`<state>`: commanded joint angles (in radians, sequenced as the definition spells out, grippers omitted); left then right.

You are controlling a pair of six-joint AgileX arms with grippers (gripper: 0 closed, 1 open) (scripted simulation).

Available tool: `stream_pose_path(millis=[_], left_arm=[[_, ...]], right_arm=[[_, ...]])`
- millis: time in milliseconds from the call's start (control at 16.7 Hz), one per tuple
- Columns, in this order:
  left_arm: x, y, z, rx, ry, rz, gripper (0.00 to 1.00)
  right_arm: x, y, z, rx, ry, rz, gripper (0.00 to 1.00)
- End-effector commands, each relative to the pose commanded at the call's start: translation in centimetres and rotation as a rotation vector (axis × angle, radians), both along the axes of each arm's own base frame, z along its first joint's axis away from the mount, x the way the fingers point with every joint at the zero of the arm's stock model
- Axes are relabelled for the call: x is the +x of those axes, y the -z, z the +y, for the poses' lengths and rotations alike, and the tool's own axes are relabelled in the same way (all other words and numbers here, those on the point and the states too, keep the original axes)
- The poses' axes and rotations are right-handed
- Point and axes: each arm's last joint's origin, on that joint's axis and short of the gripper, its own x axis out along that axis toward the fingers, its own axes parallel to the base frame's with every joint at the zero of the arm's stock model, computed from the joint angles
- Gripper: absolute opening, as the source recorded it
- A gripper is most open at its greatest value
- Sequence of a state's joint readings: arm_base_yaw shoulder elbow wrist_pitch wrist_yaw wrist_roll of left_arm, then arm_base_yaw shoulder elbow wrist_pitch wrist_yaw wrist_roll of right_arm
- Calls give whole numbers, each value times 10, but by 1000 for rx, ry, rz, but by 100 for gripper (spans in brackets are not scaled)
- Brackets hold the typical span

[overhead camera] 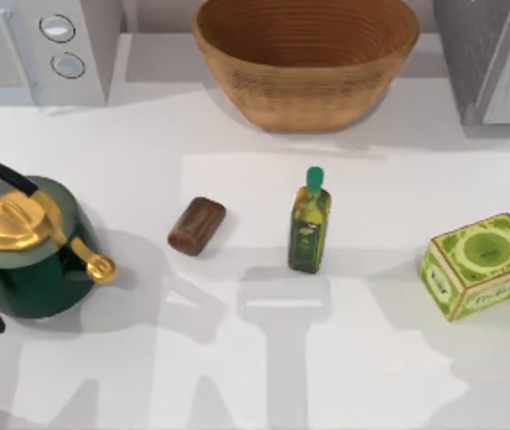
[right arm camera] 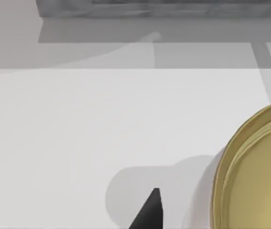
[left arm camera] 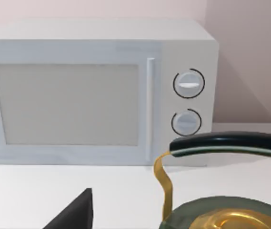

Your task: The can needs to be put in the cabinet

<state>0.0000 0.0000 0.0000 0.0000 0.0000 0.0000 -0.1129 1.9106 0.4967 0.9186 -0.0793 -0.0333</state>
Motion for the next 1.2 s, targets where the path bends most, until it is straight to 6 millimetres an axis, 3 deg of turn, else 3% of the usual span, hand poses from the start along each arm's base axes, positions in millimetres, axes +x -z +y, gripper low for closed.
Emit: stream_pose_path(millis=[240,360,480,660,840,1020,1200], left_arm=[[0,0,0,0,0,0,100],[0,0,0,0,0,0,100],[0,0,0,0,0,0,100],[0,0,0,0,0,0,100],[0,0,0,0,0,0,100],[0,0,0,0,0,0,100],[0,0,0,0,0,0,100]], right_arm=[[0,0,-1,1,2,0,0],[7,-10,-3,-4,12,-21,0],[21,-34,-6,-12,27,-67,0],[40,-95,-11,-28,58,-161,0],[36,-137,-9,-33,57,-140,0],[22,-156,-2,-30,22,-91,0],[9,-155,1,-15,-4,-28,0]])
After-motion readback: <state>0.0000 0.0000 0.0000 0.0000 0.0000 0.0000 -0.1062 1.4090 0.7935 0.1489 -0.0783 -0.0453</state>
